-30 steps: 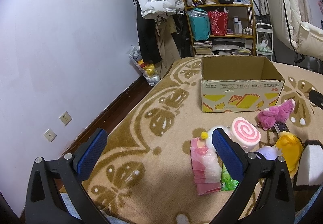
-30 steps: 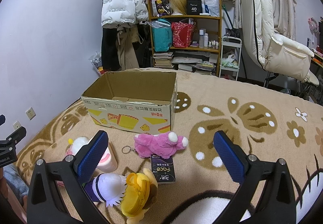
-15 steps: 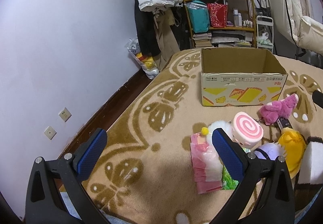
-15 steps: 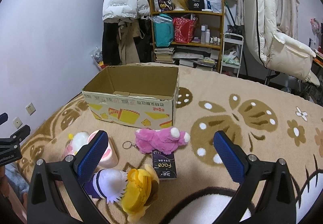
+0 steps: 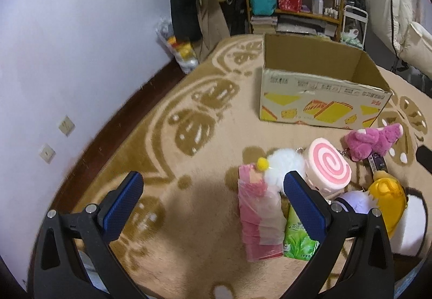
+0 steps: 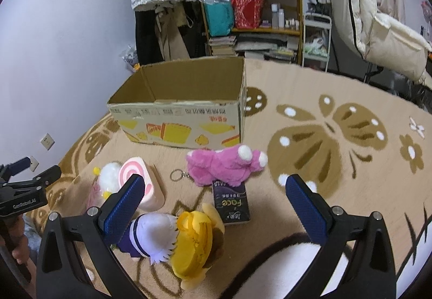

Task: Organize soft objects
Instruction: 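Grasp the pink-wrapped tissue pack with left tool while right tool grasps the yellow plush bear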

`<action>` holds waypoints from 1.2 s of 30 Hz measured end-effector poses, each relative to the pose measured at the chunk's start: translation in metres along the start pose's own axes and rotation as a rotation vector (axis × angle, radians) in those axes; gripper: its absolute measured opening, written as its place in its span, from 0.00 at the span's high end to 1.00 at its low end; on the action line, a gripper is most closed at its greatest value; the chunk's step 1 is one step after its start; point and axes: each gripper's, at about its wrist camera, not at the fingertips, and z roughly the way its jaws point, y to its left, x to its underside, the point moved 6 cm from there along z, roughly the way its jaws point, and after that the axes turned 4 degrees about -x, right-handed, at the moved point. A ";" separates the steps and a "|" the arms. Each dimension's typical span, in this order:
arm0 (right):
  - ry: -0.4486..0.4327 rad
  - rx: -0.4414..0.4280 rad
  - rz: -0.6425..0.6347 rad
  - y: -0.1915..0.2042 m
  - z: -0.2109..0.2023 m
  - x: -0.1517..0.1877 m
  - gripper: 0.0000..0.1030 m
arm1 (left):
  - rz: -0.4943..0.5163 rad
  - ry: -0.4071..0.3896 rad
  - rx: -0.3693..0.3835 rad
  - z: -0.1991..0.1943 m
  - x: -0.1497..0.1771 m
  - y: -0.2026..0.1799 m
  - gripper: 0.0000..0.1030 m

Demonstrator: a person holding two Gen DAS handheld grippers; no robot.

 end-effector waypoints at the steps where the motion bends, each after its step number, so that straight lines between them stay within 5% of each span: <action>1: 0.011 -0.002 0.006 0.000 0.003 0.002 0.00 | -0.008 0.017 0.003 0.005 0.001 0.000 0.00; 13: 0.151 -0.057 0.065 -0.001 0.034 0.016 0.02 | -0.044 0.139 0.018 0.048 0.007 -0.007 0.00; 21: 0.282 -0.059 0.090 -0.005 0.057 0.035 0.34 | 0.013 0.225 0.036 0.069 0.020 -0.022 0.00; 24: 0.326 -0.092 0.107 -0.004 0.064 0.042 0.67 | 0.040 0.258 0.039 0.076 0.026 -0.027 0.00; 30: 0.277 -0.145 0.143 -0.007 0.063 0.037 0.87 | 0.103 0.316 0.054 0.087 0.037 -0.041 0.00; 33: 0.229 -0.125 0.141 -0.010 0.058 0.028 0.90 | 0.137 0.334 0.042 0.091 0.042 -0.046 0.01; 36: 0.215 -0.121 0.134 -0.012 0.057 0.022 0.95 | 0.106 0.371 0.092 0.094 0.046 -0.048 0.15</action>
